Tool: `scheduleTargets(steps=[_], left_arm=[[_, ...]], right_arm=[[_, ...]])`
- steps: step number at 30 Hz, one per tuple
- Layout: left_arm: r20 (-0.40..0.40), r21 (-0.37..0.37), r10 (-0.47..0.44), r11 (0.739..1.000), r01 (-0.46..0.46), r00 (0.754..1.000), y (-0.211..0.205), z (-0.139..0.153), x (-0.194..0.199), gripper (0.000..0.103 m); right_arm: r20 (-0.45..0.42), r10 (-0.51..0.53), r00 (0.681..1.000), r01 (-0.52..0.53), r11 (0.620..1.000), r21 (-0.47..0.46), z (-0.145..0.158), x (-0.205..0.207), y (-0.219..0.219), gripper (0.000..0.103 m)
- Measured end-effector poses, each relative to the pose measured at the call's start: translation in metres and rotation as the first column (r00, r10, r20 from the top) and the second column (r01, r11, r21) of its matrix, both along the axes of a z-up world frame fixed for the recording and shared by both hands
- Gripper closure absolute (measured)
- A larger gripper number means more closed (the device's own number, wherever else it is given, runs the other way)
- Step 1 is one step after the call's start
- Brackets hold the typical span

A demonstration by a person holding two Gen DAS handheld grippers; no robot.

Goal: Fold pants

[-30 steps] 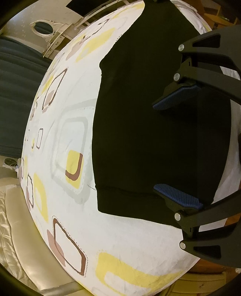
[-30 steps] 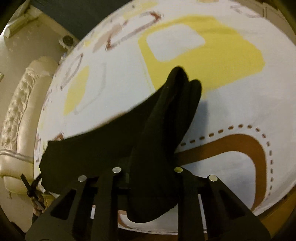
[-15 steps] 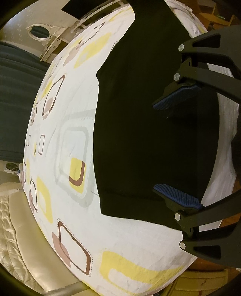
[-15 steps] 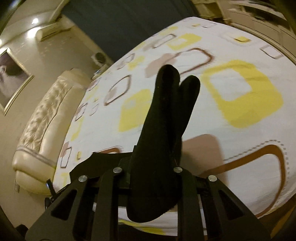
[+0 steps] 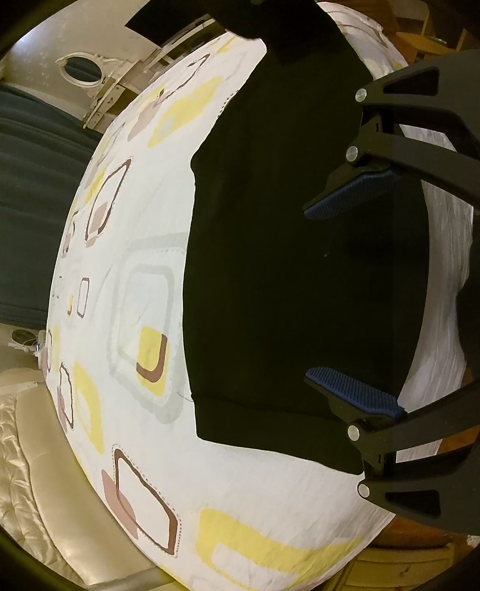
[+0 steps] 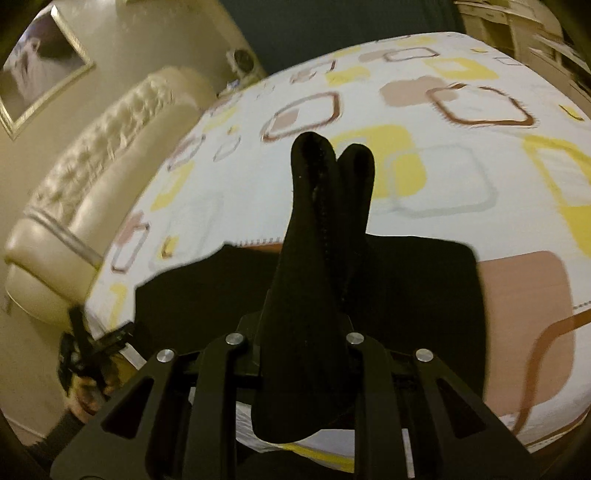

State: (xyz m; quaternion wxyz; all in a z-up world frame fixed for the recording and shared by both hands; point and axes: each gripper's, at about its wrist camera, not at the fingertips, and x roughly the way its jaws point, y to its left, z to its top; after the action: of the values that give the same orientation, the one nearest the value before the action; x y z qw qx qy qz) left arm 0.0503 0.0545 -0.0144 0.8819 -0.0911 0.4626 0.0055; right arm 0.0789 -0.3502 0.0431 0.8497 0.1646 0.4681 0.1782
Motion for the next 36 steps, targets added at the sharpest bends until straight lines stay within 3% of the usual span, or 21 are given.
scheduleTargets(steps=[8,16,20,36], left_arm=[[0.003,-0.018,0.001,1.000,-0.001,1.000,-0.002,0.002,0.000,0.022],[0.011,-0.026,-0.004,1.000,0.004,1.000,-0.004,0.004,0.000,0.022],[0.005,-0.039,-0.001,0.999,0.001,1.000,-0.003,0.004,0.001,0.022],[0.006,-0.030,-0.017,0.999,0.017,1.000,-0.007,0.003,0.001,0.022]], right_arm=[[-0.061,0.031,0.998,-0.040,0.987,-0.157,-0.046,0.010,0.066,0.084],[-0.069,0.046,0.997,-0.066,0.944,-0.323,-0.072,0.008,0.106,0.082],[-0.075,0.059,0.995,-0.081,0.936,-0.343,-0.079,0.004,0.117,0.078],[-0.073,0.118,0.990,-0.134,0.950,-0.281,-0.080,-0.017,0.154,0.063]])
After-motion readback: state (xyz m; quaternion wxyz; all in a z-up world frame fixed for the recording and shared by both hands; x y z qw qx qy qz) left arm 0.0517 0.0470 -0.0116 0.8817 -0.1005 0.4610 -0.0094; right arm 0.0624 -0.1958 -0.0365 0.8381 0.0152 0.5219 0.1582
